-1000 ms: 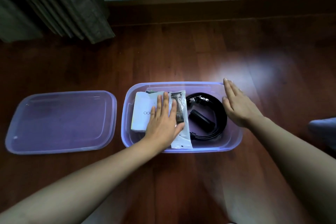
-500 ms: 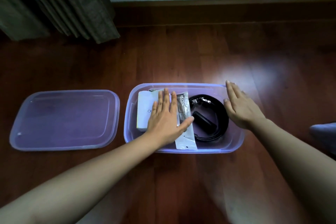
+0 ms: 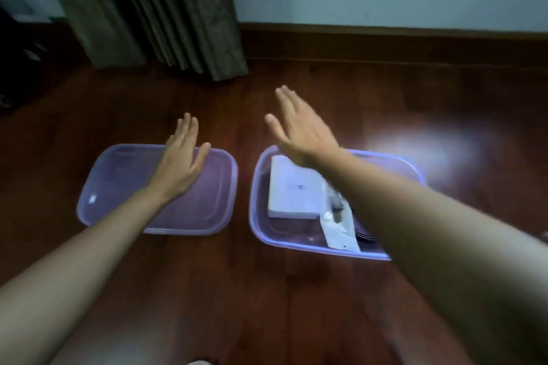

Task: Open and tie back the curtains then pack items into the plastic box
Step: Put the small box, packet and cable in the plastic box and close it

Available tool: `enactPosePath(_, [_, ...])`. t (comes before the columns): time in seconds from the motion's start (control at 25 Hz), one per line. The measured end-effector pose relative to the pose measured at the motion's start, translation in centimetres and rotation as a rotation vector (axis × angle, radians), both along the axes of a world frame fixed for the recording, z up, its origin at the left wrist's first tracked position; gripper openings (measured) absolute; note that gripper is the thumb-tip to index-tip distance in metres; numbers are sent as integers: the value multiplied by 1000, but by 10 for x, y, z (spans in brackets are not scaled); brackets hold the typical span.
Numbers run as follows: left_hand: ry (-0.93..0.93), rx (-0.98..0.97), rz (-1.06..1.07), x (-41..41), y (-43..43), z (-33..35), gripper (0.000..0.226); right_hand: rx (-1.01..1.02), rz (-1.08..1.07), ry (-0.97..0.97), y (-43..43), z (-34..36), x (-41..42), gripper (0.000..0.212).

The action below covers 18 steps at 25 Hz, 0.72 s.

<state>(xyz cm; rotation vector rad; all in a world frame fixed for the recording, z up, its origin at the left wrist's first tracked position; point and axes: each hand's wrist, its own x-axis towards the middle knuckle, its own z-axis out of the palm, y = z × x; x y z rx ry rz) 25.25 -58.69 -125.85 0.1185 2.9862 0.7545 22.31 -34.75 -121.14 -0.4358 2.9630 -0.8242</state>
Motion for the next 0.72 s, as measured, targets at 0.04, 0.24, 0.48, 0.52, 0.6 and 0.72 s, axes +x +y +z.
enactPosePath(0.04, [-29, -25, 57, 1, -27, -6, 60, -45, 17, -20, -38, -6, 7, 62])
enactPosePath(0.24, [-222, -236, 249, 19, -145, -41, 62, -34, -49, -239, -172, -56, 64, 75])
enactPosePath(0.48, [-286, -370, 573, 35, -199, -63, 64, 194, -279, -490, -199, -99, 74, 93])
enactPosePath(0.52, [-299, -359, 599, 35, -198, -65, 64, 198, -289, -516, -197, -103, 72, 93])
enactPosePath(0.6, [-284, -353, 605, 30, -194, -67, 60, 190, -302, -564, -195, -109, 68, 95])
enactPosePath(0.72, [-247, -302, 625, 23, -195, -67, 57, 155, -323, -569, -195, -108, 65, 103])
